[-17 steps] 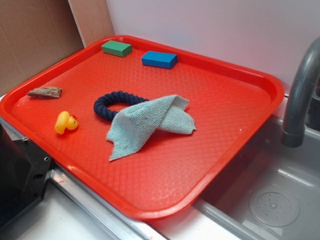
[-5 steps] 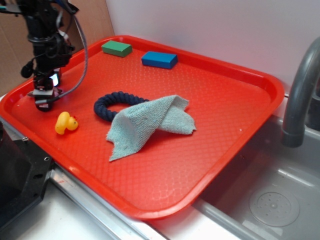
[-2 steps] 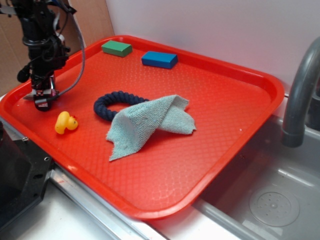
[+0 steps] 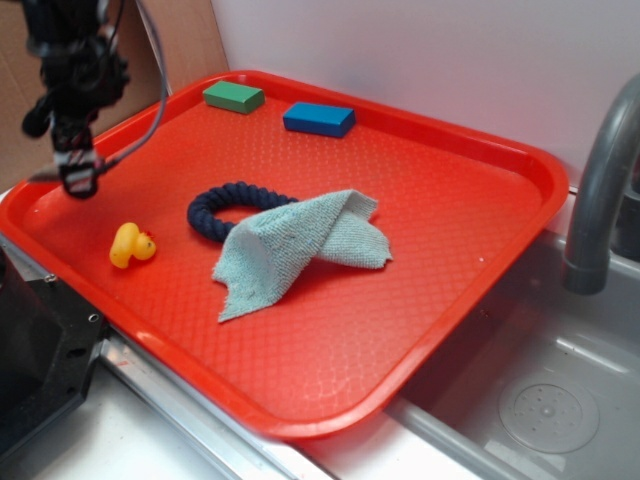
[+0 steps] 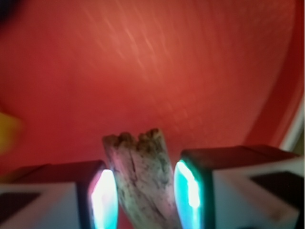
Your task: Grab the wood chip.
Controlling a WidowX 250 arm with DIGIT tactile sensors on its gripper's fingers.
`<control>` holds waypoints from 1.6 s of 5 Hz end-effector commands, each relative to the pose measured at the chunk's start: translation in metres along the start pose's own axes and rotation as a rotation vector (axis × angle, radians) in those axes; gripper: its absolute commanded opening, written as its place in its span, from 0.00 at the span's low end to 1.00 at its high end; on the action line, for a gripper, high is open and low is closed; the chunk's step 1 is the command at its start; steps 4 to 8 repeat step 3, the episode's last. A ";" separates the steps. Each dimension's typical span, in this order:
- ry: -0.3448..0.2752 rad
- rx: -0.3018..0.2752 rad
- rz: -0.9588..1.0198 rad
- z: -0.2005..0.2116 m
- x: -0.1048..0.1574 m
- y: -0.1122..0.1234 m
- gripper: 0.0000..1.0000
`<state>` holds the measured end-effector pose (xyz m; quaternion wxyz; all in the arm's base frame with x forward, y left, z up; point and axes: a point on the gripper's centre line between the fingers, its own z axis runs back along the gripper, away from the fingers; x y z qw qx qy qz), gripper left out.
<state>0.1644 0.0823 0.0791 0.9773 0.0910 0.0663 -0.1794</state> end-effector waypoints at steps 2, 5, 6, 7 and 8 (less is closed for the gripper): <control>-0.113 -0.138 0.433 0.114 0.015 -0.015 0.00; -0.144 -0.160 0.473 0.122 0.005 -0.009 0.00; -0.144 -0.160 0.473 0.122 0.005 -0.009 0.00; -0.144 -0.160 0.473 0.122 0.005 -0.009 0.00; -0.144 -0.160 0.473 0.122 0.005 -0.009 0.00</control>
